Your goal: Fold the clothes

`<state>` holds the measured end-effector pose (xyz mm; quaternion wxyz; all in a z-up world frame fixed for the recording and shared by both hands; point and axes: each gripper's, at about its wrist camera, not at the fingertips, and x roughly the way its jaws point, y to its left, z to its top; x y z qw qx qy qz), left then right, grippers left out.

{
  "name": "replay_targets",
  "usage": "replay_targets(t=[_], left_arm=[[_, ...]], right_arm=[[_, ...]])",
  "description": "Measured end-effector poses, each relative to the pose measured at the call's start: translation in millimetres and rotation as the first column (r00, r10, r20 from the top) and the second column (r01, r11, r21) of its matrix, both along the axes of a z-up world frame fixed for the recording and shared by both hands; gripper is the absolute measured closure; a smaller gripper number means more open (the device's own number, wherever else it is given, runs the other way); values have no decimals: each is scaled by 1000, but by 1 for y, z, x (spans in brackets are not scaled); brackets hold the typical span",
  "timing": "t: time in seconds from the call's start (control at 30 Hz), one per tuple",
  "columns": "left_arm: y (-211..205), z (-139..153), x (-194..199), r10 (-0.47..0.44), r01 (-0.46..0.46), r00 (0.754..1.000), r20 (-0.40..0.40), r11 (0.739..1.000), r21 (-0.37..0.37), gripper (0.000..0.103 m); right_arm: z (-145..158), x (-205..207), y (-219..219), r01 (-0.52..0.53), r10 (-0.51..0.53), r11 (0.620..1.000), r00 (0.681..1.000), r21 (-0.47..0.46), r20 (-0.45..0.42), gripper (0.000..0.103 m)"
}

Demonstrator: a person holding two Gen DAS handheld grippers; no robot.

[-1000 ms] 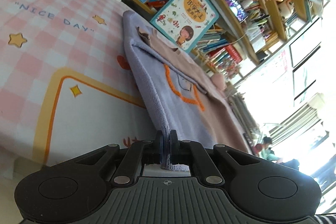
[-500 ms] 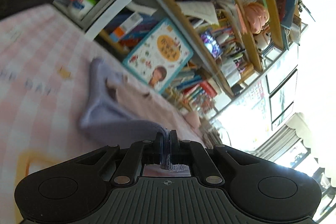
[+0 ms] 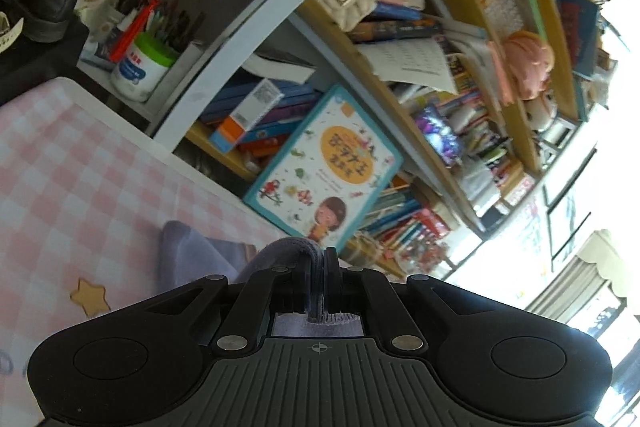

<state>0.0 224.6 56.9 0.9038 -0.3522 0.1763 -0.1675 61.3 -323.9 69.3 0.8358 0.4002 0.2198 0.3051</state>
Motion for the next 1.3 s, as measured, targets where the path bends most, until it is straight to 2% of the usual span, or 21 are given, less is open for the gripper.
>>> replay_targets(t=[0.4, 0.77, 0.9, 0.93, 1.0, 1.17, 1.2, 1.27, 1.3], left_arm=[[4, -22, 63, 29, -26, 994, -102, 999, 32, 99], [8, -54, 89, 42, -37, 978, -206, 999, 32, 98], [9, -62, 93, 39, -33, 974, -223, 999, 34, 93], [10, -65, 94, 36, -30, 973, -229, 999, 29, 92], [13, -71, 96, 27, -25, 971, -237, 1000, 11, 87], [19, -78, 96, 18, -26, 974, -227, 999, -32, 87], [19, -77, 95, 19, -27, 976, -218, 999, -33, 87], [19, -74, 92, 24, -30, 979, -201, 999, -23, 87], [18, -71, 90, 31, -33, 982, -189, 999, -10, 82]], right_arm=[[-34, 77, 14, 16, -18, 1000, 994, -22, -110, 97], [-84, 122, 22, -7, -8, 998, 973, -61, -230, 95], [-102, 131, 21, -12, -5, 998, 962, -61, -275, 94], [-105, 132, 21, -14, -3, 998, 960, -56, -281, 93], [-110, 135, 19, -16, 2, 999, 957, -43, -291, 84], [-111, 135, 6, 38, -36, 999, 961, 2, -274, 69], [-109, 133, 3, 64, -63, 998, 962, -5, -265, 63], [-101, 128, -4, 118, -132, 991, 963, -70, -236, 61], [-97, 126, -6, 136, -156, 986, 963, -101, -220, 61]])
